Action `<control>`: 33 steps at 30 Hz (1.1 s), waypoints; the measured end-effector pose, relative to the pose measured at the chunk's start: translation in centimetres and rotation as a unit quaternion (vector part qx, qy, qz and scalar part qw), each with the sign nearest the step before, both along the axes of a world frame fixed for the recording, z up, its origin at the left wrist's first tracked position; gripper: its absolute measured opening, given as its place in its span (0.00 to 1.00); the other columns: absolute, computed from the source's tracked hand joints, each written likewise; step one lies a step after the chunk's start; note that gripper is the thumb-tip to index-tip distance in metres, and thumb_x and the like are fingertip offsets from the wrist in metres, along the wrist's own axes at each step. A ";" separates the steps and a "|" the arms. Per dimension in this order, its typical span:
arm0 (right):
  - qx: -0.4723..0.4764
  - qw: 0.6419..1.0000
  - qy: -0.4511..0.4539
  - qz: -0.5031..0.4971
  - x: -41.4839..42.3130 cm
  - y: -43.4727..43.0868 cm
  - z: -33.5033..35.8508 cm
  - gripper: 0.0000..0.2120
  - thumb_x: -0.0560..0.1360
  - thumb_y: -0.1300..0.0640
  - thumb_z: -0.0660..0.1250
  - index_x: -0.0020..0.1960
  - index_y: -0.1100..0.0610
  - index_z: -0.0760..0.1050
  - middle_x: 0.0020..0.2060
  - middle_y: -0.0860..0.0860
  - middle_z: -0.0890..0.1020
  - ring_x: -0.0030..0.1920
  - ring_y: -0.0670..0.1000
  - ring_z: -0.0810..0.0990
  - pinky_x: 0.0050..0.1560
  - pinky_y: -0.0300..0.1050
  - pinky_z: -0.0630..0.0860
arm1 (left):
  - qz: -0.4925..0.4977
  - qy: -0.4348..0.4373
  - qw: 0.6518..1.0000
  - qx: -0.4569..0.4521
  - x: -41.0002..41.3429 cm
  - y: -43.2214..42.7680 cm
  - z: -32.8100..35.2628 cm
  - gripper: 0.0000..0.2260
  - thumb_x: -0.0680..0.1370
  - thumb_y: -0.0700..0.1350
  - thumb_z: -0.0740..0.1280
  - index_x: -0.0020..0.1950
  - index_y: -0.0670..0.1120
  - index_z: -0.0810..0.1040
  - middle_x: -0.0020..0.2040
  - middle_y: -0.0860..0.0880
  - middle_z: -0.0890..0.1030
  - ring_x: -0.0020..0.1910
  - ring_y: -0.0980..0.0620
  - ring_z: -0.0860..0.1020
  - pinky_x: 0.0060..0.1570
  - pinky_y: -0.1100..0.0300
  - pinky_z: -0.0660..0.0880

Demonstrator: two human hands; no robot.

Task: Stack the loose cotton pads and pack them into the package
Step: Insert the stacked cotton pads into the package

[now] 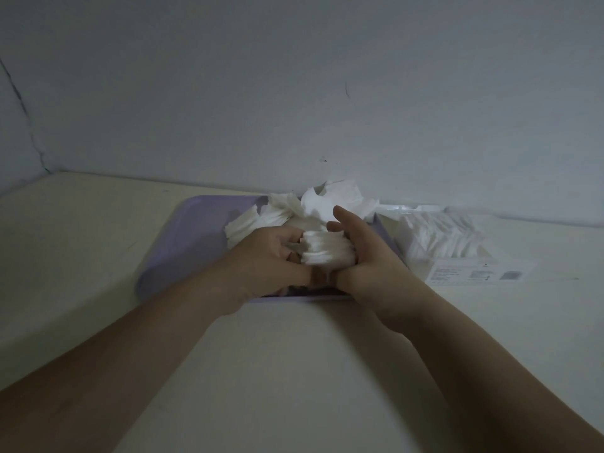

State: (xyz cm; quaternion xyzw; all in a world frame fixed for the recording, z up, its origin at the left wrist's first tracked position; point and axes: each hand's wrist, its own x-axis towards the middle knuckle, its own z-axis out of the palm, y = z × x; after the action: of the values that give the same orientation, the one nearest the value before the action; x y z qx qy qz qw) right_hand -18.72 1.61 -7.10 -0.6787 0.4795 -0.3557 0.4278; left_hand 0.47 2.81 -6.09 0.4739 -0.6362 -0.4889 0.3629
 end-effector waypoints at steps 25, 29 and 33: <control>-0.010 0.994 -0.106 -0.018 -0.5 0.0 0.8 0.46 0.64 0.63 0.76 0.78 0.50 0.63 0.58 0.50 0.84 0.57 0.50 0.85 0.56 0.48 0.82 | 0.022 0.007 0.999 -0.044 0.5 0.1 -0.3 0.25 0.66 0.46 0.83 0.61 0.54 0.81 0.49 0.42 0.81 0.43 0.49 0.76 0.45 0.52 0.78; -0.007 0.989 -0.146 -0.004 -1.3 0.2 2.3 0.45 0.65 0.69 0.78 0.78 0.53 0.65 0.58 0.53 0.85 0.58 0.53 0.85 0.58 0.51 0.83 | 0.052 0.030 0.996 -0.070 0.2 0.3 0.7 0.16 0.72 0.39 0.79 0.57 0.48 0.81 0.44 0.49 0.85 0.40 0.55 0.80 0.39 0.64 0.78; 0.016 0.985 -0.172 -0.005 -2.6 0.1 3.4 0.41 0.68 0.73 0.79 0.76 0.57 0.68 0.58 0.58 0.84 0.57 0.54 0.86 0.56 0.48 0.83 | 0.067 0.036 0.995 -0.069 -1.2 0.2 2.2 0.16 0.70 0.38 0.79 0.55 0.45 0.80 0.34 0.55 0.80 0.28 0.60 0.73 0.27 0.69 0.67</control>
State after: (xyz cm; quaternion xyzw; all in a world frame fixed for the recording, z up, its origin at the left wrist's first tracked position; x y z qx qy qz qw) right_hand -21.33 1.68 -3.70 -0.5984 0.4078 -0.4610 0.5130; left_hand -0.73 3.02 -3.86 0.4715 -0.6218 -0.4354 0.4489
